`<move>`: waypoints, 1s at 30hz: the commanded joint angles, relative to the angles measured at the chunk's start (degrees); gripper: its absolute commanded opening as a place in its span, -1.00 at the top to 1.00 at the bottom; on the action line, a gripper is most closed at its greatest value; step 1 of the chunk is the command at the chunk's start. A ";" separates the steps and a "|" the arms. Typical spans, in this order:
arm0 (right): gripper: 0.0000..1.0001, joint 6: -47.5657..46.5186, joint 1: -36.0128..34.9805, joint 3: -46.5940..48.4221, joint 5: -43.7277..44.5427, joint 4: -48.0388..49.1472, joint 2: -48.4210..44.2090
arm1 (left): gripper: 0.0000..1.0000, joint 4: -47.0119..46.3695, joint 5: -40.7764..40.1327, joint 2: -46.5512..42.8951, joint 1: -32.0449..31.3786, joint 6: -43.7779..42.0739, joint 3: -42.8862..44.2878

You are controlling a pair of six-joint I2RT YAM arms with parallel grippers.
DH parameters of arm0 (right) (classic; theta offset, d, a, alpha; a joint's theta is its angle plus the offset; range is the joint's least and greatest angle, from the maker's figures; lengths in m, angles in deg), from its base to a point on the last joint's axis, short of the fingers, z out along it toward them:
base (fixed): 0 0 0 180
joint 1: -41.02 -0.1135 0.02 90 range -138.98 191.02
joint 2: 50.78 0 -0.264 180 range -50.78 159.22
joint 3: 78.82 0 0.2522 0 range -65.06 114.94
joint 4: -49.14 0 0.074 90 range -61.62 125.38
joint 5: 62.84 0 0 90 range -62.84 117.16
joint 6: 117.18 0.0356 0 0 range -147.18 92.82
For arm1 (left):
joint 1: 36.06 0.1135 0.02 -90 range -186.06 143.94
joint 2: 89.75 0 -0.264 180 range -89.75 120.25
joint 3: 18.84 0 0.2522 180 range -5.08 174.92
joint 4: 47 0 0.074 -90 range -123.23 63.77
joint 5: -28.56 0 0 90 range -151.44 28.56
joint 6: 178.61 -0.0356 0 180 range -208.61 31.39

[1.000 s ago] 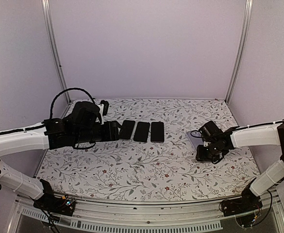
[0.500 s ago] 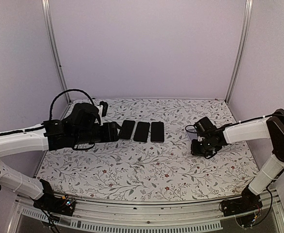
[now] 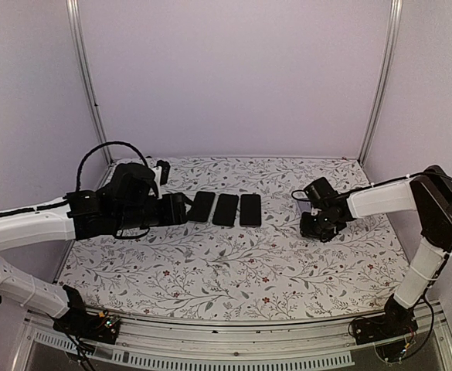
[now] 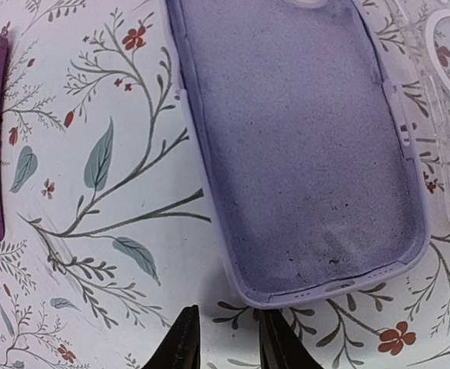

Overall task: Take the phone out of the phone case
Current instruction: Move the phone case to the corner of the board.

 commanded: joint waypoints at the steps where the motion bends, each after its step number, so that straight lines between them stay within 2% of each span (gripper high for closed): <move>1: 0.41 -1.46 1.58 0.83 1.33 -1.52 0.37 | -0.28 0.67 -0.77 -1.71 0.82 0.33 -0.58; 6: 0.38 -3.61 1.65 1.34 -0.47 -1.66 -1.01 | -0.28 0.75 -1.37 -1.91 0.90 -0.14 -0.47; 15: 0.10 -6.41 0.69 -3.36 -4.69 0.95 -12.09 | -0.34 1.51 -3.61 -4.51 1.70 -2.29 -0.94; 18: -0.09 -7.17 0.68 -5.36 -4.59 1.50 -15.76 | -0.45 1.41 -4.75 -6.06 1.93 -3.42 -1.33; 23: -0.70 -9.22 0.88 -6.72 -2.05 2.19 -23.05 | -0.71 1.69 -7.12 -9.13 2.23 -5.28 -2.12; 25: -0.94 -10.31 1.40 -6.71 -1.32 2.15 -25.16 | -0.96 2.00 -8.29 -10.13 2.41 -6.27 -2.26; 30: -0.98 -13.07 3.29 -6.83 0.18 2.61 -31.03 | -0.99 3.87 -10.19 -11.85 2.97 -9.77 -1.11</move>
